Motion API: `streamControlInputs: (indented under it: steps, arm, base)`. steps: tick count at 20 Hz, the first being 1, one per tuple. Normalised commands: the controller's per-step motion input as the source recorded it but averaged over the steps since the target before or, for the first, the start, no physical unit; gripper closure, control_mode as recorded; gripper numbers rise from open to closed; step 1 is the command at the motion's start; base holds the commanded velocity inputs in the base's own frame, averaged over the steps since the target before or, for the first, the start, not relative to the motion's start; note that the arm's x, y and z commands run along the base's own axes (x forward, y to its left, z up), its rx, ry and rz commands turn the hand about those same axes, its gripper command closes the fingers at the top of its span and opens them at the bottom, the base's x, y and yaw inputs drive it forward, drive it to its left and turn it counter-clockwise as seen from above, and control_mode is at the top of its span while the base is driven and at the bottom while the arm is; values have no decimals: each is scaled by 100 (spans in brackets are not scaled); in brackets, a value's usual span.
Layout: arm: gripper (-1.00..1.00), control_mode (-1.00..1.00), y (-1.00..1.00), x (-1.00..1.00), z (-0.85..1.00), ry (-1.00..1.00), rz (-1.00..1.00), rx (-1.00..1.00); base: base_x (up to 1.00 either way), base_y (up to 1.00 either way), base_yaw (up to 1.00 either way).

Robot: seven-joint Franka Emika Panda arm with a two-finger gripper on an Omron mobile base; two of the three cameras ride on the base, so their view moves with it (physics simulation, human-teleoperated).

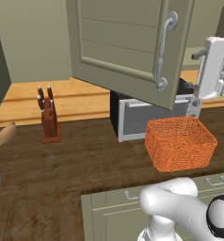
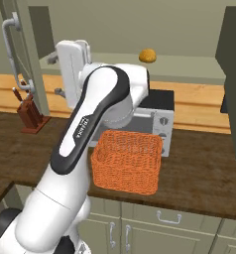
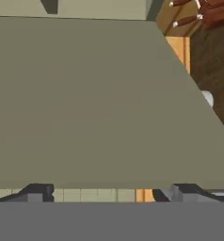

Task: Open the cabinet, pick up the bread from the cabinet and place it in the basket. Then move the basket to the dining counter.

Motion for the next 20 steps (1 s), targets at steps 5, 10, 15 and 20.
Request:
streamControlInputs:
  steps: [5, 10, 15, 20]
  arm:
    - [-100, -100, 49, 38, -11, 0, 14, -3]
    - [-100, -100, 88, 6, -5, 0, 2, -12]
    - [-100, -100, 100, 0, -10, 0, -11, -22]
    - [-100, -100, 100, 0, -25, 0, -25, -22]
  base:
    - [0, 0, 0]
    - [0, 0, 0]
    - [0, 0, 0]
    - [0, 0, 0]
